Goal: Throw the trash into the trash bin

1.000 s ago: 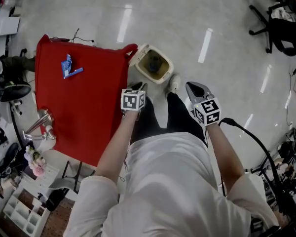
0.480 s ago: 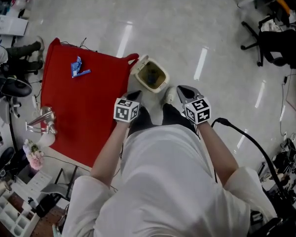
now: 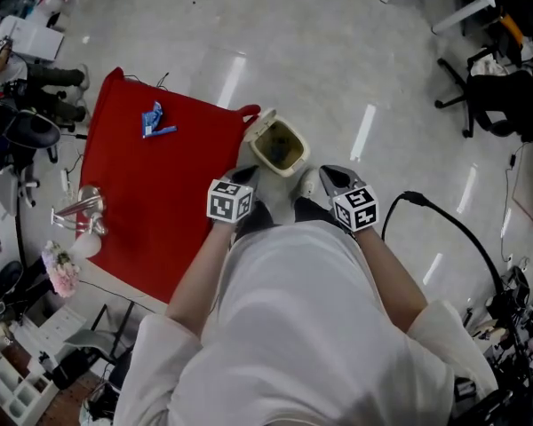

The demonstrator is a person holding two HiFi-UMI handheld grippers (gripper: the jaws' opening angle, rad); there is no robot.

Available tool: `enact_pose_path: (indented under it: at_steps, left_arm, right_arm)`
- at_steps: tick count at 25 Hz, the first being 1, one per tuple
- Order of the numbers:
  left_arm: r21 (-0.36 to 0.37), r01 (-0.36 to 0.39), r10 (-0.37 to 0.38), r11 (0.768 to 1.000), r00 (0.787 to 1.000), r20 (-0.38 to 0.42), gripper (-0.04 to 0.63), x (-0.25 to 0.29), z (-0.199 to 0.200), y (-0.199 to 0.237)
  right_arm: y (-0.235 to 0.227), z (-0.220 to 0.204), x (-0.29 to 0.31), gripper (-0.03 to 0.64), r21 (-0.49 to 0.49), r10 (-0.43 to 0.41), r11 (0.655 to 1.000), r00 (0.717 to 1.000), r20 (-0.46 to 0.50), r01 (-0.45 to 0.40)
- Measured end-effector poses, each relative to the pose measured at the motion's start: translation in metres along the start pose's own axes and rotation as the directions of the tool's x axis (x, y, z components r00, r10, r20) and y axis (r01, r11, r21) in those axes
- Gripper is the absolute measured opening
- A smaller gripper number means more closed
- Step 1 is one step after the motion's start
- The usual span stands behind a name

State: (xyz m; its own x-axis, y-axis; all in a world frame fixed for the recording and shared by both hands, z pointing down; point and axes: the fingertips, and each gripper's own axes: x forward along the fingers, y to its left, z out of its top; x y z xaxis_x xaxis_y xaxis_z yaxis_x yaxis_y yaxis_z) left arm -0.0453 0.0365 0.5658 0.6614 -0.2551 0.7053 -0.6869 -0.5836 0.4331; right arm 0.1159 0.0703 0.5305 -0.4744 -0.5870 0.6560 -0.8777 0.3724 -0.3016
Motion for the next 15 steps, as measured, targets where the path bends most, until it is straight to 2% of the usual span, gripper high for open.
enact_pose_path:
  at_steps: [7, 15]
  left_arm:
    - [-0.017, -0.029, 0.029, 0.999, 0.998, 0.051, 0.006, -0.017, 0.016, 0.022]
    - [-0.066, -0.115, 0.123, 0.991, 0.986, 0.116, 0.009, -0.053, 0.024, 0.061]
  right_arm:
    - [0.008, 0.017, 0.011, 0.002, -0.033, 0.003, 0.999, 1.000, 0.005, -0.003]
    - [0.024, 0.048, 0.022, 0.002, -0.073, 0.014, 0.997, 0.999, 0.039, -0.011]
